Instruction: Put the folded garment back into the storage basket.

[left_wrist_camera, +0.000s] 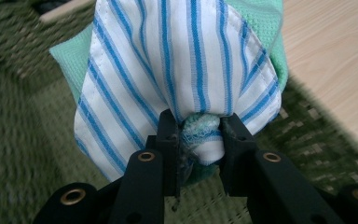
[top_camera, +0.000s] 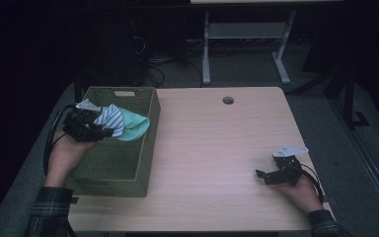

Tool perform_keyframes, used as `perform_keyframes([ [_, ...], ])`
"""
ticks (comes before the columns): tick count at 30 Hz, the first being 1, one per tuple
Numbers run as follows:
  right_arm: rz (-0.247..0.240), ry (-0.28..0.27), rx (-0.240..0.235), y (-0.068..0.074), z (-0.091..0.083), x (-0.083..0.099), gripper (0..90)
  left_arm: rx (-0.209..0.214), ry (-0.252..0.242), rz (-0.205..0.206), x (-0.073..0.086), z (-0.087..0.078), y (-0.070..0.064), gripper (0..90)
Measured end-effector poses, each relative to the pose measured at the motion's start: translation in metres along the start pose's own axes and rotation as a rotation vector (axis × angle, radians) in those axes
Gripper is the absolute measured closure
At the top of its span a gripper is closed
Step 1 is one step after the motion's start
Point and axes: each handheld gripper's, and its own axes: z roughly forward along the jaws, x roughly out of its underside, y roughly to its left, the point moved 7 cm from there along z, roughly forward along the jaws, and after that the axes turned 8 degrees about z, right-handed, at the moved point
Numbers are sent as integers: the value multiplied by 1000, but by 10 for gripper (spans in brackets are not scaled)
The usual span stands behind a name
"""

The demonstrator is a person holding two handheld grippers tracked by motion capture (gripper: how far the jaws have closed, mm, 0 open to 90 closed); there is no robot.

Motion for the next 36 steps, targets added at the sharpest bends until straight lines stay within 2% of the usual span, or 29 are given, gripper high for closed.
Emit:
perform_keyframes([
  [7,-5,-2,1,0,0,0,56,-30,40,-29,22,12,11,720],
  [15,-6,-3,1,-1,0,0,55,-22,72,-46,38,35,11,719],
  [27,1,1,7,-1,1,0,36,15,126,-61,55,62,11,715],
  [29,1,1,7,-1,1,0,36,22,122,-66,58,66,10,710],
  [31,1,1,7,-1,1,0,36,20,131,-64,60,69,10,687],
  [36,2,1,7,-1,1,0,35,29,113,-72,59,70,10,526],
])
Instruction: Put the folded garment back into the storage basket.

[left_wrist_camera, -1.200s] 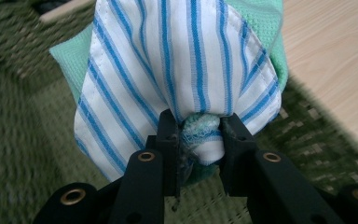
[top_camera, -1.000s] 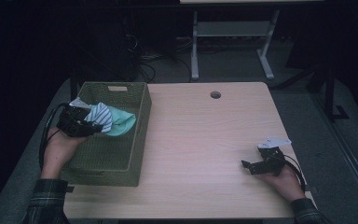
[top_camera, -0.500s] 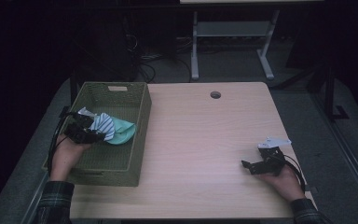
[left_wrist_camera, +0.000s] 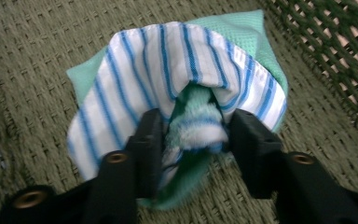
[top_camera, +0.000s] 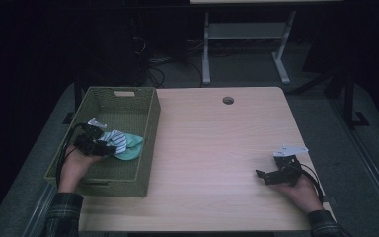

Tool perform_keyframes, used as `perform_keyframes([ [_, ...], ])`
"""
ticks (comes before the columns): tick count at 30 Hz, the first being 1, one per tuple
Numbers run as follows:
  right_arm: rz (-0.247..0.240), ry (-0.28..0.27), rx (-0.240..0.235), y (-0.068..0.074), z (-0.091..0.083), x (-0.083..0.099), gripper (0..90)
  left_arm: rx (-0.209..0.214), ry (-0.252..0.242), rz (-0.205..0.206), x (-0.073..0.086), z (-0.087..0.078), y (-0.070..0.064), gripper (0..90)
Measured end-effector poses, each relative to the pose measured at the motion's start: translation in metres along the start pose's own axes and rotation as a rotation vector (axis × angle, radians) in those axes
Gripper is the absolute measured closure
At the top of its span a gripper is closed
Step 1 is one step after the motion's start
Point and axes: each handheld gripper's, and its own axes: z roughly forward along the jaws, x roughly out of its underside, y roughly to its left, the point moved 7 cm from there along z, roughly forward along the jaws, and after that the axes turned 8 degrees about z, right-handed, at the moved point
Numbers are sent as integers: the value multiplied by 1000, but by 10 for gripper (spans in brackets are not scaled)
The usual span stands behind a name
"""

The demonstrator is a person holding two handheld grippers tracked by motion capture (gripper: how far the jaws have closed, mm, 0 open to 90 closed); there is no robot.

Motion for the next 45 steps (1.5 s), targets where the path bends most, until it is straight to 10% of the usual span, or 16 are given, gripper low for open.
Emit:
perform_keyframes([
  [15,0,1,0,0,0,0,34,9,-73,-3,-14,-14,-7,173],
  [45,7,4,0,1,0,0,33,165,-274,109,-97,-33,-103,149],
])
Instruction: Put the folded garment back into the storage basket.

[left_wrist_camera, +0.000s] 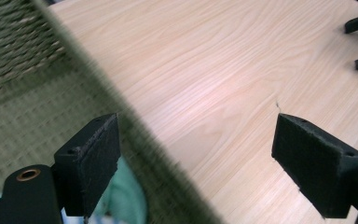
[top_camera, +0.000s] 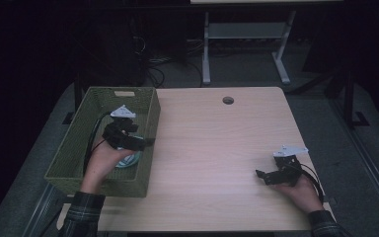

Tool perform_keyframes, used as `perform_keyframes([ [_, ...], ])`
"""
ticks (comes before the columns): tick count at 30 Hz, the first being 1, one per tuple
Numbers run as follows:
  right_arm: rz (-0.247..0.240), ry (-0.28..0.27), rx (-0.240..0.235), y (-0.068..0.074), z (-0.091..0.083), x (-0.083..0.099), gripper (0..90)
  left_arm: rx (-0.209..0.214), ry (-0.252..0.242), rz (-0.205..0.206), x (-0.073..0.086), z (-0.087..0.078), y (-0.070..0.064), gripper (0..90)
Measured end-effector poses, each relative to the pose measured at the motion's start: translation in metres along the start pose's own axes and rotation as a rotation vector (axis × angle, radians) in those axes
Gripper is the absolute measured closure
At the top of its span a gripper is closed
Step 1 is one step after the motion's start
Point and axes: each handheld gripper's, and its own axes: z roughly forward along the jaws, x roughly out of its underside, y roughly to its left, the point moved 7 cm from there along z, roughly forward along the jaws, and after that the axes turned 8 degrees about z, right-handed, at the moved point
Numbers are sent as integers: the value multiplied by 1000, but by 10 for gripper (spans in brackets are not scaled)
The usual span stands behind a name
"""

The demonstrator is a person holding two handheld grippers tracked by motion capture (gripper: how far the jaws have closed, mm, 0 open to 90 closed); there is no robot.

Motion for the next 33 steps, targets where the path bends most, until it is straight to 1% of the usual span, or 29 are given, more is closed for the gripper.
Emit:
perform_keyframes([
  [2,-3,-1,0,0,0,0,33,13,-7,4,-5,4,-7,149],
  [8,-3,-1,1,0,0,0,33,49,-16,36,-16,19,-26,148],
  [13,-1,-1,0,0,0,0,33,72,-26,52,-21,34,-39,149],
  [14,-1,-1,0,0,0,0,33,79,-27,49,-22,37,-42,149],
  [15,-2,-1,0,0,0,0,33,85,-25,60,-23,39,-45,149],
  [19,0,0,0,0,0,0,33,106,-24,73,-26,51,-58,148],
  [20,0,0,0,0,0,0,33,107,-25,83,-27,53,-60,148],
  [25,-1,-1,0,0,0,0,32,124,-9,104,-27,66,-76,148],
  [26,0,0,0,0,0,0,33,123,-12,116,-28,69,-79,148],
  [28,-1,0,0,0,0,0,33,122,-10,120,-27,75,-84,148],
  [30,1,1,0,0,0,0,33,124,-11,134,-27,81,-90,148],
  [32,-1,-1,0,0,0,0,33,129,-6,135,-26,87,-96,149],
  [33,-1,0,0,0,0,0,33,130,-3,144,-24,90,-98,149],
])
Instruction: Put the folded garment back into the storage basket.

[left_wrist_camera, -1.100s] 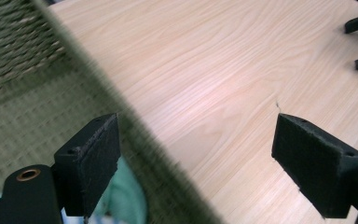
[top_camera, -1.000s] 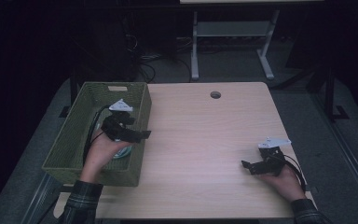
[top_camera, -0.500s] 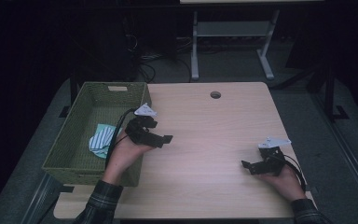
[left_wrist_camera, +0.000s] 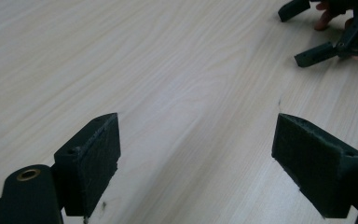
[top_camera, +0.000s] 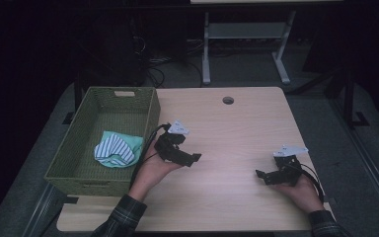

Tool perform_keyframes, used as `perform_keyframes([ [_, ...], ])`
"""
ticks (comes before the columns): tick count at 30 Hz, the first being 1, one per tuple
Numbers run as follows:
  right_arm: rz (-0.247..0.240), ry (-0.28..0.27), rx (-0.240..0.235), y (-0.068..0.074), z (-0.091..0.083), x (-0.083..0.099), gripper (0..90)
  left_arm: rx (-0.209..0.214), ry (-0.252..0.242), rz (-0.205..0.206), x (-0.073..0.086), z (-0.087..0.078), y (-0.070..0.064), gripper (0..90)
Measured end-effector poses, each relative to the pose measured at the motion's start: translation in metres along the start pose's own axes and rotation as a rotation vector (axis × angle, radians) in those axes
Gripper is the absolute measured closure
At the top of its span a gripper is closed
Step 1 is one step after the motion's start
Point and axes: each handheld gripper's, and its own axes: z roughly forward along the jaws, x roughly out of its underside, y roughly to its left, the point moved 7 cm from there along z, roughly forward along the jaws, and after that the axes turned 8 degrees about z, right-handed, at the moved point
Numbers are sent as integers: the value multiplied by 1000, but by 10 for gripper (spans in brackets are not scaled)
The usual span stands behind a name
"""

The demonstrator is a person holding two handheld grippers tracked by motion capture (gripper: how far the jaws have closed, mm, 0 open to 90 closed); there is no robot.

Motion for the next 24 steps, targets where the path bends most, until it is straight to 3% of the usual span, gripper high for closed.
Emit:
perform_keyframes([
  [11,-2,-1,0,0,0,0,33,2,34,4,17,33,-13,148],
  [18,-3,-1,0,0,0,0,33,-8,59,-13,33,50,-14,148],
  [24,-4,0,0,0,0,0,33,-16,96,1,43,60,-13,148],
])
